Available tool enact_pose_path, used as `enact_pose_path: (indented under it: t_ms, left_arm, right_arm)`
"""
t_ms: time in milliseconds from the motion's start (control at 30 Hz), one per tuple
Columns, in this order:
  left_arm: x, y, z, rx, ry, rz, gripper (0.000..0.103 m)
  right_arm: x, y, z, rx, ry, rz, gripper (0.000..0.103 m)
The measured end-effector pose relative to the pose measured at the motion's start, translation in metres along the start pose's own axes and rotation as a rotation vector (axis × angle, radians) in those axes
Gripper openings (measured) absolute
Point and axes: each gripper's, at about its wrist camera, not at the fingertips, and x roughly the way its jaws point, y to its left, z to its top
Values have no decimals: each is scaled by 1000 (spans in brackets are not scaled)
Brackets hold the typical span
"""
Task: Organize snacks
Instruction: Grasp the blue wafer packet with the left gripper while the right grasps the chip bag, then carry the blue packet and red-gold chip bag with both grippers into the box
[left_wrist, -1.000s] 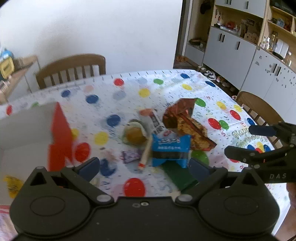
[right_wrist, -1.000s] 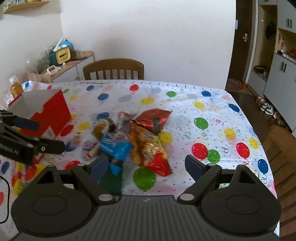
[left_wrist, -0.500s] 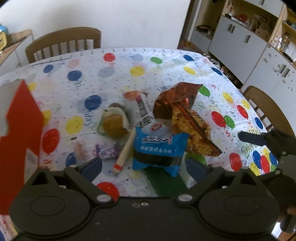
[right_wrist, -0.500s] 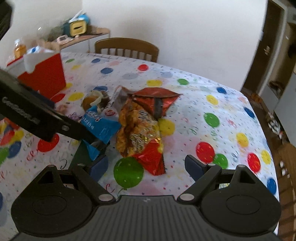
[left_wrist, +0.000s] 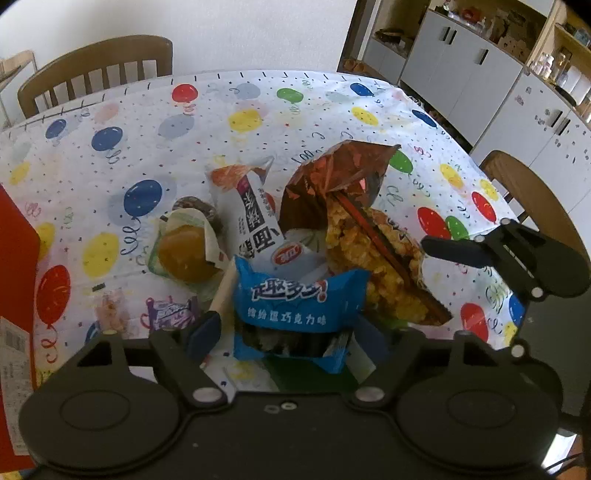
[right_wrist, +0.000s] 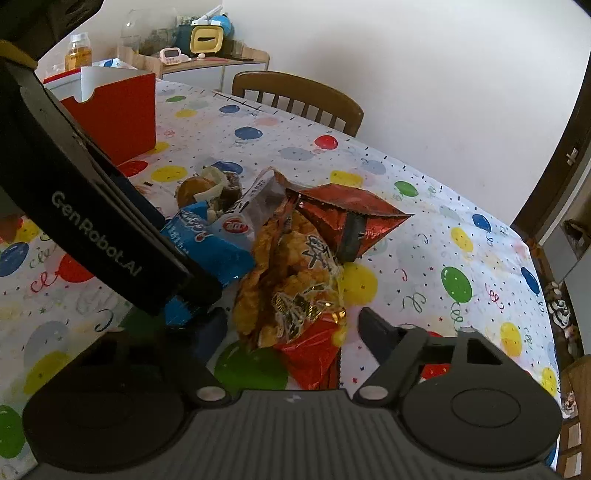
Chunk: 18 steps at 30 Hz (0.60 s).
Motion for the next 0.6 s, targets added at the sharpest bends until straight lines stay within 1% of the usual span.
enact_pose_path:
  t_ms: [100, 167, 200, 267, 433, 500, 533, 600]
  left_arm:
    - [1, 1, 1, -12, 6, -11, 71]
    - [2, 0, 2, -15, 10, -13, 65]
    - [3, 0, 2, -15, 11, -11, 64]
    - [2, 0, 2, -14, 10, -6, 62]
    - [0, 4, 1, -29, 6, -17, 55]
    - [-1, 6, 0, -32, 5, -17, 53]
    - [-2, 6, 0, -32, 5, -19, 53]
    - [-5, 9, -2, -35, 5, -25, 53]
  right_arm:
    - [0, 0, 0, -5, -9, 4, 67]
    - [0, 1, -1, -8, -13, 1, 64]
    - [-1, 2, -1, -7, -17, -5, 61]
    - [-3, 2, -2, 3, -20, -4, 59]
    - [-7, 2, -4, 25, -21, -9, 57]
    - [-10, 3, -5, 39, -19, -13, 55]
    - [-12, 2, -6, 57, -16, -9, 54]
    - [-18, -1, -7, 89, -17, 8, 53]
